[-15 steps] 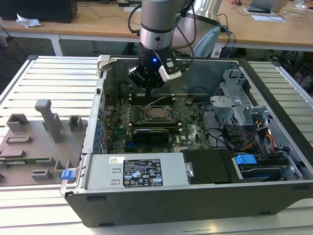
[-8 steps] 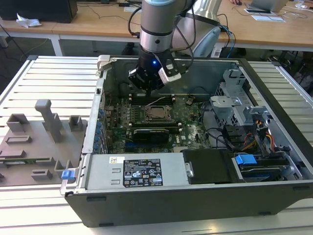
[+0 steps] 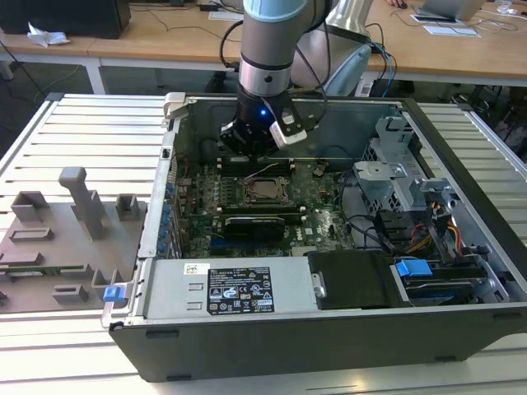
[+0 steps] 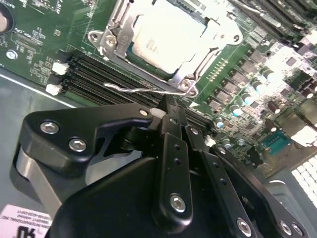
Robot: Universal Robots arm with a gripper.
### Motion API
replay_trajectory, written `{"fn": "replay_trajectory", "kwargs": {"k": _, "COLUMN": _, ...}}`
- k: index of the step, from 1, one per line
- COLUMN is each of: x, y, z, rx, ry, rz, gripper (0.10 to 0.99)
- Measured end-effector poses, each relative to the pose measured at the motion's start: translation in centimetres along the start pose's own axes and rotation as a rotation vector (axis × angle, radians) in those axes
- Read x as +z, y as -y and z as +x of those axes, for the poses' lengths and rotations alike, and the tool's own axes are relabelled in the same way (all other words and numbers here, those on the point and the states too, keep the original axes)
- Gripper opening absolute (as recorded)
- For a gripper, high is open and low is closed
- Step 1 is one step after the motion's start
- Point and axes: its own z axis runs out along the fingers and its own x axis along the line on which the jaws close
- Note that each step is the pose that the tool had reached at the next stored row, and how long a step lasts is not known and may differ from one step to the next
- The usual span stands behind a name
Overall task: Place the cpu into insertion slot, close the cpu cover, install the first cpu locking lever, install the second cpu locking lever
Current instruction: 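Install the first cpu locking lever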
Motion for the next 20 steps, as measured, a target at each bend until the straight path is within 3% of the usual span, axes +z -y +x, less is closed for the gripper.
{"fn": "replay_trajectory", "kwargs": {"k": 12, "x": 0.57, "y": -0.17, "z": -2.32, "rx": 0.000, "ry": -0.0037, "rz": 0.000, "gripper": 0.106}}
{"fn": "replay_trajectory", "kwargs": {"k": 14, "x": 0.82, "y": -0.14, "z": -3.02, "rx": 0.000, "ry": -0.0056, "rz": 0.000, "gripper": 0.106}}
{"fn": "replay_trajectory", "kwargs": {"k": 20, "x": 1.28, "y": -0.06, "z": -3.66, "rx": 0.000, "ry": -0.0073, "rz": 0.000, "gripper": 0.106}}
